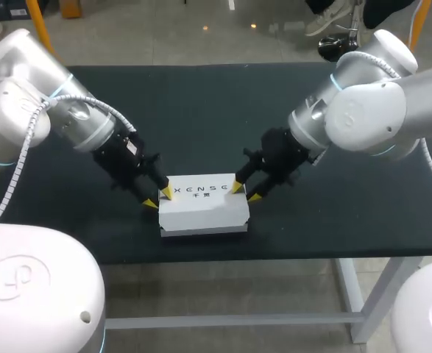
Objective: Assemble the packaging by folding the flat box into shape, placing the metal phone stand inside, and closing the box properly
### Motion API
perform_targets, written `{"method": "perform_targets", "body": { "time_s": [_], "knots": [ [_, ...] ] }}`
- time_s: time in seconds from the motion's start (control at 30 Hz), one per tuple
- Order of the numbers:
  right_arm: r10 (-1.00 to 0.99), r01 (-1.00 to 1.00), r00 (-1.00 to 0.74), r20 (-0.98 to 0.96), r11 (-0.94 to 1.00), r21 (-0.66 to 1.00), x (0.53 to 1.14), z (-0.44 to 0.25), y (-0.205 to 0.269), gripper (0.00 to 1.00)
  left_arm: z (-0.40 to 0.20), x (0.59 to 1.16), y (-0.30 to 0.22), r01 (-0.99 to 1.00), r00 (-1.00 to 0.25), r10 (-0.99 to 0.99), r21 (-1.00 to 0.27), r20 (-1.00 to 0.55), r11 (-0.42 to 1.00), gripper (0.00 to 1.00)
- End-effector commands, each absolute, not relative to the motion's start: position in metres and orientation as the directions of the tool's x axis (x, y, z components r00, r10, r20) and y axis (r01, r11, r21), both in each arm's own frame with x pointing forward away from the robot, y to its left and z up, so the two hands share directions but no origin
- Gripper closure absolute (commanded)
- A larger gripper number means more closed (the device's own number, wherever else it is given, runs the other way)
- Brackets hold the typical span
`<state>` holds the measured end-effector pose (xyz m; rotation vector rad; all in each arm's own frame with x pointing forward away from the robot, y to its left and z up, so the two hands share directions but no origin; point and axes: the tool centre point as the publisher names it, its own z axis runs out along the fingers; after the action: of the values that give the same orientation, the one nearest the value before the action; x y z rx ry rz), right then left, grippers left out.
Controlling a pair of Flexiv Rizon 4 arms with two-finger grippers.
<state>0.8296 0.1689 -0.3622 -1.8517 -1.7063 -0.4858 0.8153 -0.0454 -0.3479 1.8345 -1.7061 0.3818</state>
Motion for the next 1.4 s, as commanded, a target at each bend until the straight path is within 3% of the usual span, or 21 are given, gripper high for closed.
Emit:
{"method": "perform_targets", "body": {
  "time_s": [0.03, 0.6, 1.23, 1.4],
  "knots": [
    [0.774, 0.970, 0.121, 0.622, 0.039, -0.238, 0.8344, -0.3592, 0.1720, 0.55, -0.3469, 0.8204, -0.0507, -0.969, 0.138, -0.807, 0.245, 0.574, 0.009, 0.58],
    [0.762, 0.956, 0.144, 0.631, 0.057, -0.288, 0.8402, -0.3584, 0.1733, 0.54, -0.3460, 0.8283, -0.0509, -0.936, 0.193, -0.801, 0.352, 0.567, 0.024, 0.57],
    [0.761, 0.948, 0.159, 0.628, 0.060, -0.313, 0.8400, -0.3603, 0.1749, 0.53, -0.3428, 0.8253, -0.0505, -0.926, 0.220, -0.801, 0.378, 0.557, 0.009, 0.56],
    [0.762, 0.948, 0.157, 0.629, 0.062, -0.312, 0.8399, -0.3601, 0.1748, 0.49, -0.3445, 0.8238, -0.0487, -0.925, 0.235, -0.798, 0.380, 0.555, -0.009, 0.53]
  ]
}}
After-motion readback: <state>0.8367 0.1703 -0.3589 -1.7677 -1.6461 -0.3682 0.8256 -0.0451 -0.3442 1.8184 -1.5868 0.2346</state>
